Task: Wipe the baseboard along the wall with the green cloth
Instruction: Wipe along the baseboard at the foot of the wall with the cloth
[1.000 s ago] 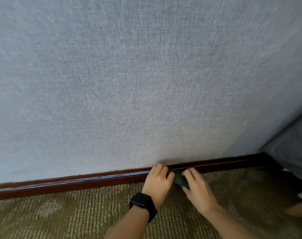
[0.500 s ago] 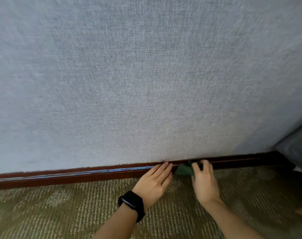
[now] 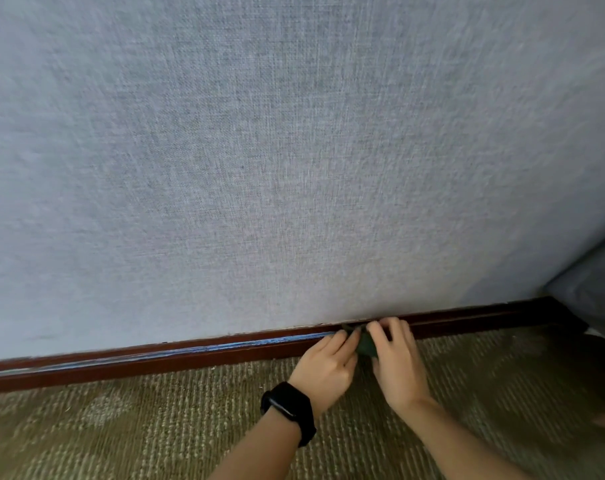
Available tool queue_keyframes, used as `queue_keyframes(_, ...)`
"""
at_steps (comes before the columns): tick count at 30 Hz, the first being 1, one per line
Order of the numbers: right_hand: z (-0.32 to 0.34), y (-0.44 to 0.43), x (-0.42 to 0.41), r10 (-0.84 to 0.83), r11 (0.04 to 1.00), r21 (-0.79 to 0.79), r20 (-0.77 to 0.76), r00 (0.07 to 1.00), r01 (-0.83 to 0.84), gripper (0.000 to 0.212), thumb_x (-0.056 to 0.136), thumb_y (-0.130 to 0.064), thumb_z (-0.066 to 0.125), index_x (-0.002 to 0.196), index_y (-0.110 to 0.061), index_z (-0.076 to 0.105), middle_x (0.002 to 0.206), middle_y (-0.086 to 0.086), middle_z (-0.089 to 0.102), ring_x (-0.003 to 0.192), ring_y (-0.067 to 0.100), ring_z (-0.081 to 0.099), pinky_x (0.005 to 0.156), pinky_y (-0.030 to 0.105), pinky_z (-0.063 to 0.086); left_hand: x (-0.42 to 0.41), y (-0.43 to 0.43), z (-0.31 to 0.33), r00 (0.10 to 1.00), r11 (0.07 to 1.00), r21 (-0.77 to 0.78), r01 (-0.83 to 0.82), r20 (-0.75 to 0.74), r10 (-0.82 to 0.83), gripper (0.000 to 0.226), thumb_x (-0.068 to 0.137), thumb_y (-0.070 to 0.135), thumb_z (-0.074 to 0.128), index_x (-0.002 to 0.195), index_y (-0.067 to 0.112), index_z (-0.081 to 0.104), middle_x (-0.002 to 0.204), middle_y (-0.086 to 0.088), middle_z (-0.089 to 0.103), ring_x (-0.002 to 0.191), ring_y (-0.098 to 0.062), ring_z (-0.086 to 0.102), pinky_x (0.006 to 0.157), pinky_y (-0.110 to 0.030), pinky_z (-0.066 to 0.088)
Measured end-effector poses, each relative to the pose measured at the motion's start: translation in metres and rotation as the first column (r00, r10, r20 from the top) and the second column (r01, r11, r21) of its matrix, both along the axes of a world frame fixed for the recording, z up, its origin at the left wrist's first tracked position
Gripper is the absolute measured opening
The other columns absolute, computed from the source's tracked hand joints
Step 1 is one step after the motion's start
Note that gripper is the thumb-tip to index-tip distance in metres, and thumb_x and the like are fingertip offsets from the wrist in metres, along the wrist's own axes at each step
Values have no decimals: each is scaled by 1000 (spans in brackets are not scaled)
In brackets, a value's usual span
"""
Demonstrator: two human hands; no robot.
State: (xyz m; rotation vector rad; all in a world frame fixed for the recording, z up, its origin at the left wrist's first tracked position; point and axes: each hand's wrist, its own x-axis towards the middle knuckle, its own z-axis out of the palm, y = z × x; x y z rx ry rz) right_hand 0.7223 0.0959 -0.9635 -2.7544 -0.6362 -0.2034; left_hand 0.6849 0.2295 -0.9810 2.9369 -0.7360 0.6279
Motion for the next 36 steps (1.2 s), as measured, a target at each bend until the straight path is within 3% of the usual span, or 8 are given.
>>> queue_keyframes(8,-7,37,-10,100,993,71,1,995,-99,51,29,18,80,75,-2,68,76,14,64,72,30,65,56,34,57,-15,41,1,999,993,113,41,-11,-40,28,79,14,52,69,16,77,90,-4,75,78,-16,69,75,-23,54)
queue_keyframes(13,-17,68,-34,322,945,48,31,946,-323,49,32,-7,91,77,-9,72,74,5,66,70,20,67,53,25,56,-48,91,5,997,977,205,-56,62,44,33,79,15,46,66,16,76,93,-6,74,77,-20,69,74,-25,55)
queue_keyframes(19,-5,85,-28,328,936,76,163,930,-344,41,44,5,84,80,-3,67,76,13,62,70,28,63,62,33,55,-61,100,10,962,971,89,-223,182,204,13,81,12,48,90,8,57,84,-14,70,72,-28,64,69,-35,52)
queue_keyframes(23,-2,74,-20,376,920,38,198,905,-391,42,39,9,84,75,-2,66,73,13,62,67,27,62,61,30,56,-49,81,10,954,963,-33,-269,126,271,17,80,10,47,96,8,45,77,-9,66,65,-24,60,62,-32,50)
queue_keyframes(27,-5,61,-11,444,892,-6,207,872,-453,41,35,7,84,71,-4,66,71,13,63,66,27,64,57,28,55,-40,77,8,966,974,-46,-222,126,226,16,82,6,46,85,4,61,76,-10,66,67,-25,63,63,-29,53)
queue_keyframes(33,-14,52,0,520,849,-54,259,814,-525,29,45,-2,86,67,-9,68,69,8,64,64,22,62,57,25,50,-33,71,2,989,998,26,-48,143,44,45,94,8,39,68,6,75,80,-10,74,74,-22,70,70,-29,57)
queue_keyframes(35,-20,62,-3,505,853,-51,336,795,-520,8,64,-4,70,67,-11,69,68,6,63,68,21,56,60,27,46,-37,79,2,989,997,64,-47,146,37,45,94,8,40,67,7,76,82,-10,75,75,-21,71,70,-28,58)
queue_keyframes(36,-21,69,-7,503,852,-41,341,794,-522,13,70,-5,58,67,-11,69,67,6,63,69,20,53,61,28,45,-41,85,3,989,996,70,-49,144,38,48,95,8,38,67,7,76,83,-10,75,76,-21,71,70,-28,58)
